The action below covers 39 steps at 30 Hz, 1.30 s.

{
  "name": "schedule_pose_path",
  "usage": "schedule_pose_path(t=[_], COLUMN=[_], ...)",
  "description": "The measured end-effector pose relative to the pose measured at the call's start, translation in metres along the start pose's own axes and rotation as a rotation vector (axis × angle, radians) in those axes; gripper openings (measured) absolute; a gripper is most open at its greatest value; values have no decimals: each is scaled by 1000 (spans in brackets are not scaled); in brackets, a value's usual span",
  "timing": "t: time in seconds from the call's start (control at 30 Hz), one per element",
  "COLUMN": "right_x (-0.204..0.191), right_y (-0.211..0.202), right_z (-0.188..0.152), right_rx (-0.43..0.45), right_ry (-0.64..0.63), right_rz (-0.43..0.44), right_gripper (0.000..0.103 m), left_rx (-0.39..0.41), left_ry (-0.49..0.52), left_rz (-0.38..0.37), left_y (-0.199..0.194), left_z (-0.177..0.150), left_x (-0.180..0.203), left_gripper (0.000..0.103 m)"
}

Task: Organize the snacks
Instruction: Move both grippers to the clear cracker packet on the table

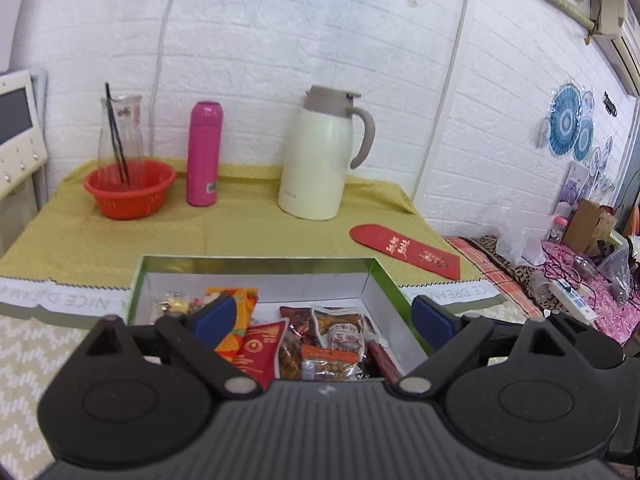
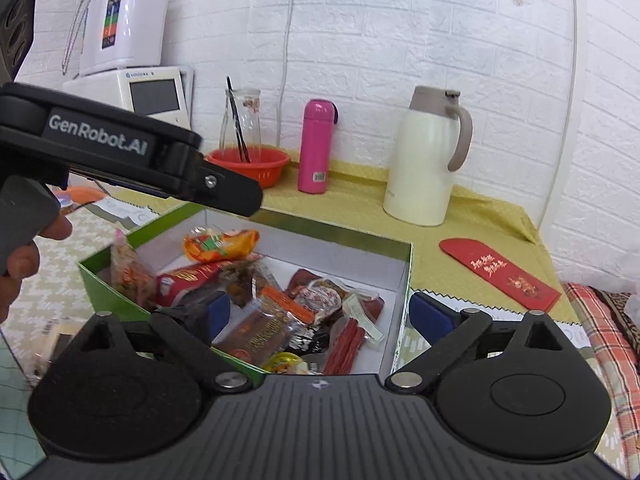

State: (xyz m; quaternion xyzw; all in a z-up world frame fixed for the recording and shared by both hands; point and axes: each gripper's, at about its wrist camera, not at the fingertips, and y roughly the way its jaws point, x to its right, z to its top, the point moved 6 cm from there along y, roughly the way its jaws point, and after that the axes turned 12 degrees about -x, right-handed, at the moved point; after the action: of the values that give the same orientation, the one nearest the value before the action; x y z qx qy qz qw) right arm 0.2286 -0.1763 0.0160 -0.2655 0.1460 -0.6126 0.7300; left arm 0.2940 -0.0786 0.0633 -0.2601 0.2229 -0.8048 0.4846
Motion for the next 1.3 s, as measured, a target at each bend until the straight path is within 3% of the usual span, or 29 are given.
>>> schedule_pose_path(t=[0.27, 0.47, 0.6, 0.73, 0.9, 1.03, 1.3], right_x=[-37, -85, -124, -160, -194, -199, -178], right_y=[-50, -53, -31, -5, 25, 36, 29], right_z=[-8, -35, -50, -55, -54, -52, -64], right_rx=[-14, -83, -167, -218, -246, -244, -240], right_ry=[33, 4, -34, -54, -113, -132, -170], right_rz=[131, 244, 316, 359, 333, 296, 373], right_gripper=[103, 103, 103, 103, 103, 103, 103], left_rx=[3, -66, -140, -167, -195, -219, -289], left_ry=[-29, -80, -109, -163, -222, -225, -176], left_rz=[36, 82, 108, 81, 43, 3, -67], left_y=[-79, -104, -104, -105, -97, -86, -42], left_z=[-39, -93, -129, -149, -158, -158, -146], left_x=[-29, -74, -102, -123, -142, -145, -133], left_gripper=[93, 93, 93, 93, 93, 92, 92])
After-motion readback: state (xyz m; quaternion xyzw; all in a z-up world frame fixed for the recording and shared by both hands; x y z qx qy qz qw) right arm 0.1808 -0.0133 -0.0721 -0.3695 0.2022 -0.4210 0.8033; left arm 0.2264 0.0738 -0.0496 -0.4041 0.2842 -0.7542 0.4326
